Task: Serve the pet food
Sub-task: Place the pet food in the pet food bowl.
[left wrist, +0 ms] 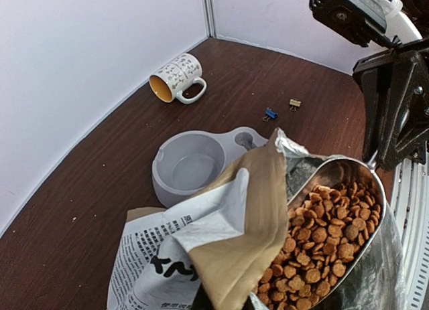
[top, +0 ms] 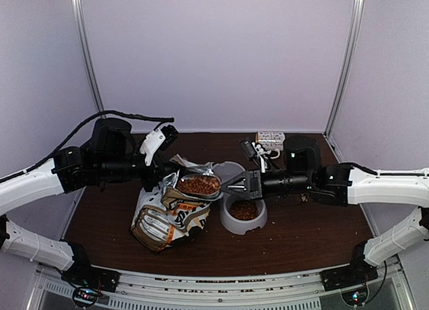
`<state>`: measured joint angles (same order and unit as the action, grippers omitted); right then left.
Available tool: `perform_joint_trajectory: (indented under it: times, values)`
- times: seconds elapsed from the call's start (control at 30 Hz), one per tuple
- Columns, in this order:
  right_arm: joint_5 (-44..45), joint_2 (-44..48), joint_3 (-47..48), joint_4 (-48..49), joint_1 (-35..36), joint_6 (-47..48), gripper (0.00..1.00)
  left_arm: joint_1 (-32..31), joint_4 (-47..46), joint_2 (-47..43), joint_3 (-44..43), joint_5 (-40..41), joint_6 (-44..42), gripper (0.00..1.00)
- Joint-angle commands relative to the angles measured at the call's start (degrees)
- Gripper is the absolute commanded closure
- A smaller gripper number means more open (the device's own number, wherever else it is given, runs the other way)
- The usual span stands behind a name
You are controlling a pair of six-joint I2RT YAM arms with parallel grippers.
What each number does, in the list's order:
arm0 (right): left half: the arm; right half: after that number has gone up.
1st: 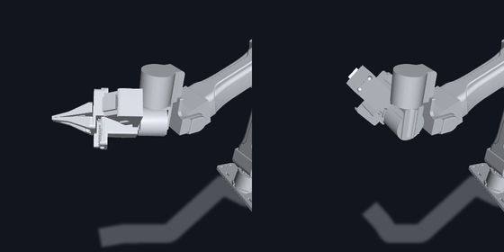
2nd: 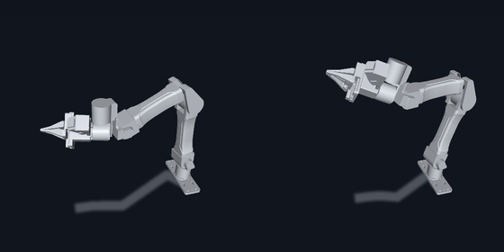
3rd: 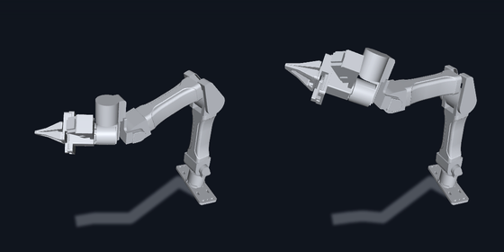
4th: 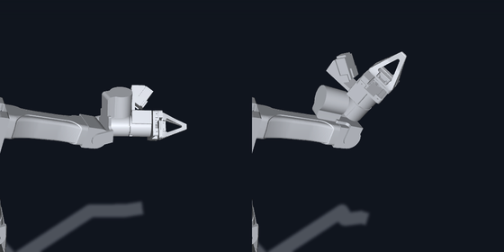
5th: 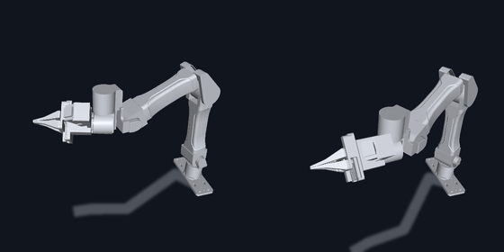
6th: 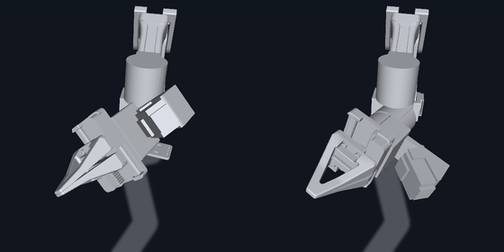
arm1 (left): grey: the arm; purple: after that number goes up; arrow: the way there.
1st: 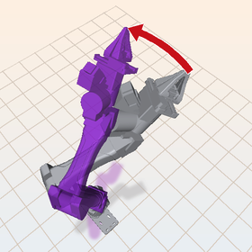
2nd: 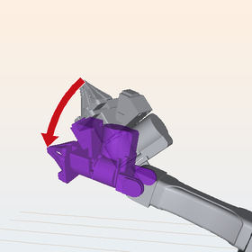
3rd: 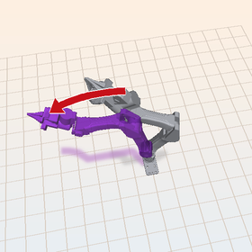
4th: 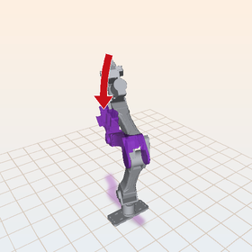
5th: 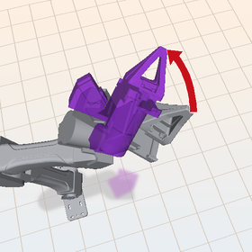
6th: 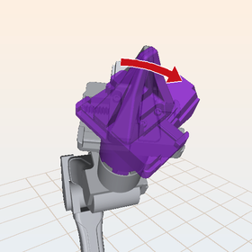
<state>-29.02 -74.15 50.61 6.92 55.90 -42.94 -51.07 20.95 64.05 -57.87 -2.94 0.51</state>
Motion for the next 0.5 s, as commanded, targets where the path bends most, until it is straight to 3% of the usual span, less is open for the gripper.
perform_joint_trajectory:
  times: [0.0, 0.47]
  values:
    - [-1.5, -0.3, 3.7, -0.4, 0.0, 3.2, 1.00, 0.0, -2.7, 0.2, -1.4, 0.0, -0.9, 1.00]
    - [4.2, 2.0, 5.4, -1.8, -0.2, -0.9, 1.00, 0.0, -2.9, -0.2, -1.2, 0.2, -0.8, 1.00]
